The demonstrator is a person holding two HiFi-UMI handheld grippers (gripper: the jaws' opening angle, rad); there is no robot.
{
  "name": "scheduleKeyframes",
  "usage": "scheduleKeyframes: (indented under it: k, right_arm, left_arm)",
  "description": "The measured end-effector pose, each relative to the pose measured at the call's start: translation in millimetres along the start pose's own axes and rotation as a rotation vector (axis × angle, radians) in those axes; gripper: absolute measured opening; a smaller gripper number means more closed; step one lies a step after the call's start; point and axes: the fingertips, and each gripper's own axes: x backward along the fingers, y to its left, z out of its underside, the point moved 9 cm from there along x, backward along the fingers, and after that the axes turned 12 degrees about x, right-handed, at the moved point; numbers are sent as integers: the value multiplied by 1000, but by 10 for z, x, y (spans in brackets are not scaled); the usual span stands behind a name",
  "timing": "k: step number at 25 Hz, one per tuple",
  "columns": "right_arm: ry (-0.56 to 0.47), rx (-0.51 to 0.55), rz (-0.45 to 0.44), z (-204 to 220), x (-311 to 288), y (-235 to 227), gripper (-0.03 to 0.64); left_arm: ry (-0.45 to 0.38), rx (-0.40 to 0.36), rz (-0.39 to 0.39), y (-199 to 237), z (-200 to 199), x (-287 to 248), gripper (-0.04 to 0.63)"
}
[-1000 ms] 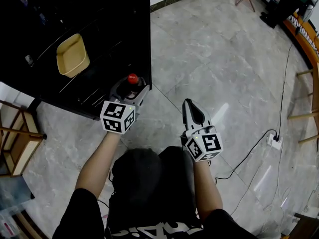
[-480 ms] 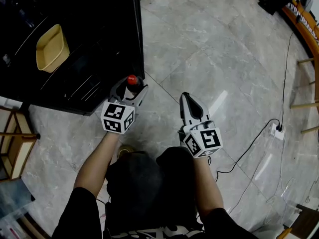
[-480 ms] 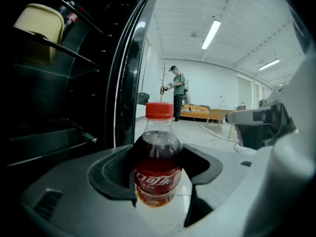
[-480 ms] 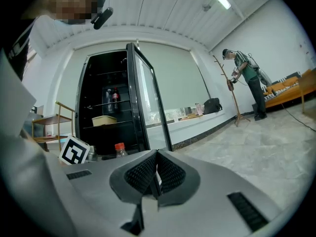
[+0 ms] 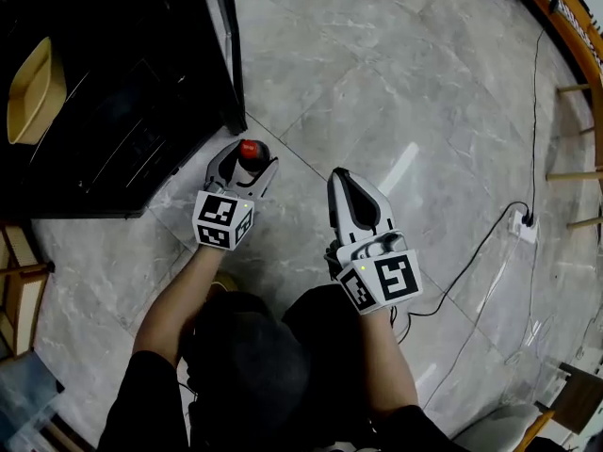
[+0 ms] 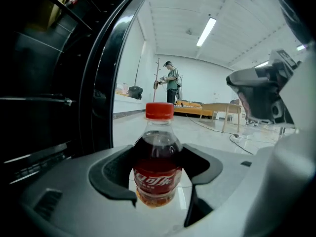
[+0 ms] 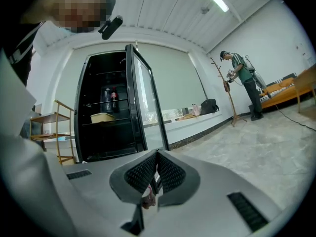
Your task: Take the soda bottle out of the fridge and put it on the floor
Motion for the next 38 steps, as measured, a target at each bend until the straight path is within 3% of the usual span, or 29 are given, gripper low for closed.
scheduleKeyframes:
  k: [8,16,31,38]
  right_arm:
    - [5,-31,-2,21,83,-75,23]
    - [19,-27,-12,41,67,-102,23]
    - [34,-66,-13,89,77,-154,23]
    - [38,-62,-25,92,61,-109,23]
  left_arm:
    - [59,-5,39,-3,600,-338,307]
    - [93,-14,23,61,969,-526,307]
    - [75,-71,17,0,1112,-538,307]
    - [76,-53,15,-3,1124,-552,307]
